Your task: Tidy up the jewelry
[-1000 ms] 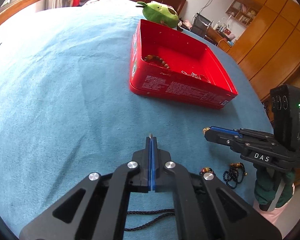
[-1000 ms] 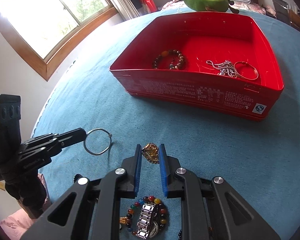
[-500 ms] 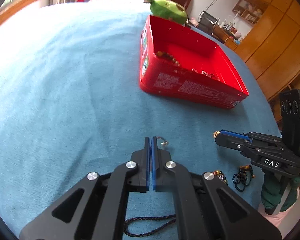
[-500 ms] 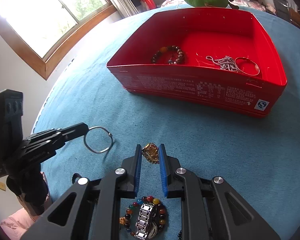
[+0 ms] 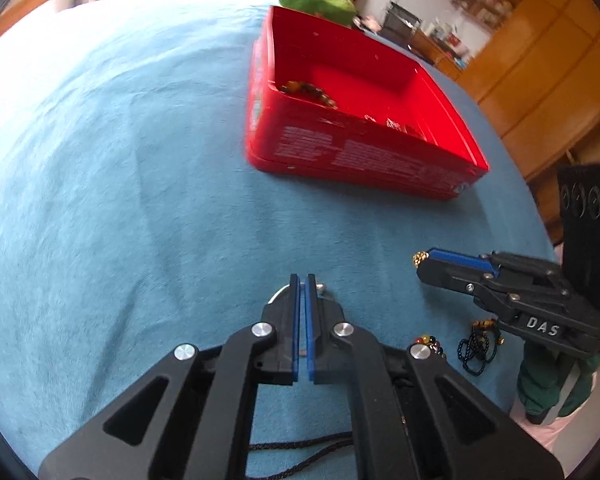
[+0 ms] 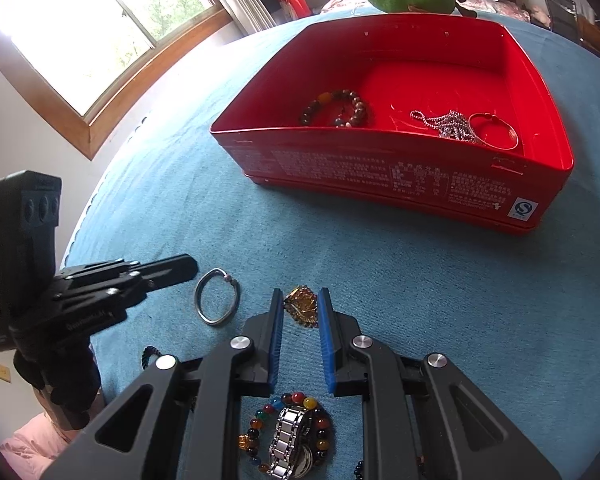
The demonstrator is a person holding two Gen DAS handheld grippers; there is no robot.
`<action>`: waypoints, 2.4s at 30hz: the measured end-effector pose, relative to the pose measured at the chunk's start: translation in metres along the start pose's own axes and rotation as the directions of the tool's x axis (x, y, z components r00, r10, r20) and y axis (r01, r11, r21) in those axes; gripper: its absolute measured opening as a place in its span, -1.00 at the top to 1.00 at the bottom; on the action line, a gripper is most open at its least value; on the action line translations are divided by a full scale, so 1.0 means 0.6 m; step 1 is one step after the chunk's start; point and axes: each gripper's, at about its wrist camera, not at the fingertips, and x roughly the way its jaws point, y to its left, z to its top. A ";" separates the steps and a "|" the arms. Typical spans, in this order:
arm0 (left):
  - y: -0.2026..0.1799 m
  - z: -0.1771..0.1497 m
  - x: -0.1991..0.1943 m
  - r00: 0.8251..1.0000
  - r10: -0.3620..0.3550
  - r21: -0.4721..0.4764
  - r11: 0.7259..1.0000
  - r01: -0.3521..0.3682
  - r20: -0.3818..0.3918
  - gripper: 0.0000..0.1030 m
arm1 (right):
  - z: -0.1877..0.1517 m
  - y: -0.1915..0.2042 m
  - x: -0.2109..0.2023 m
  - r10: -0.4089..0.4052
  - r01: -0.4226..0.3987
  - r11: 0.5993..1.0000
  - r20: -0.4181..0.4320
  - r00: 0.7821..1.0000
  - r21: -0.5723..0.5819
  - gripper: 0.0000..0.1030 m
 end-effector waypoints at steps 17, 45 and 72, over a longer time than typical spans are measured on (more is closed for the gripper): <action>-0.025 0.012 0.036 0.999 0.022 0.108 0.994 -0.018 -0.037 0.46 | 0.002 -0.007 0.000 0.025 -0.025 1.000 -0.007 1.000 0.014 0.67; -0.046 0.045 0.097 0.992 0.056 -0.061 0.996 -0.063 -0.111 0.87 | 0.002 -0.010 -0.001 0.032 -0.032 0.999 -0.009 0.999 0.021 0.67; -0.038 0.044 0.064 0.997 0.027 -0.098 0.995 -0.034 -0.072 1.00 | 0.004 -0.015 -0.013 0.030 -0.030 0.999 0.012 0.999 0.031 0.67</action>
